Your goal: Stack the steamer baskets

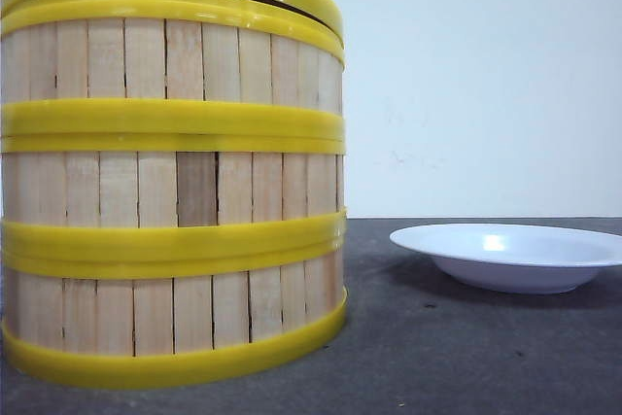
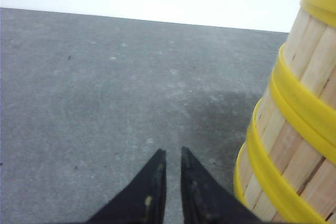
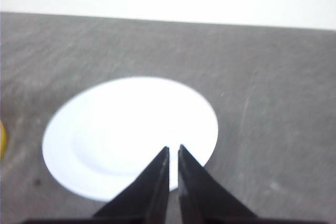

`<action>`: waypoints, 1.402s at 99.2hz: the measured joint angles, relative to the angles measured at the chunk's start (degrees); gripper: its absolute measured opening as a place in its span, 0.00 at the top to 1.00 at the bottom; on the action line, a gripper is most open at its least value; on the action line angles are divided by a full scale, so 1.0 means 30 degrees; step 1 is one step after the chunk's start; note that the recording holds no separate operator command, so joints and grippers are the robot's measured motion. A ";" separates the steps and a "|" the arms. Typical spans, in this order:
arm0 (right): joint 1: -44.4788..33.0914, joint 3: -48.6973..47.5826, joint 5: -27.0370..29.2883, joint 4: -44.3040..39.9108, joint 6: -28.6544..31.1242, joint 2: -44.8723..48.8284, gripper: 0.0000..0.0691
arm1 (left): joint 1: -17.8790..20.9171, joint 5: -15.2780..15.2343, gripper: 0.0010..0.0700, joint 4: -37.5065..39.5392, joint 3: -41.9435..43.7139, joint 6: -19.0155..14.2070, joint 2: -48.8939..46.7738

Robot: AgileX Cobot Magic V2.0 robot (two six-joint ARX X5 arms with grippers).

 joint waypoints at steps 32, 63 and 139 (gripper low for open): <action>-0.0044 -0.3585 -0.0036 0.3220 -0.0007 -0.1559 0.97 | 0.0000 -0.0007 0.98 0.0000 0.0000 0.0000 0.0000; -0.0073 -0.3592 0.0029 0.3257 -0.0015 -0.1552 0.97 | 0.0000 -0.0007 0.98 0.0000 0.0000 0.0000 0.0000; -0.0073 -0.3592 0.0029 0.3271 -0.0015 -0.1552 0.97 | 0.0000 -0.0007 0.98 0.0000 0.0000 0.0000 0.0000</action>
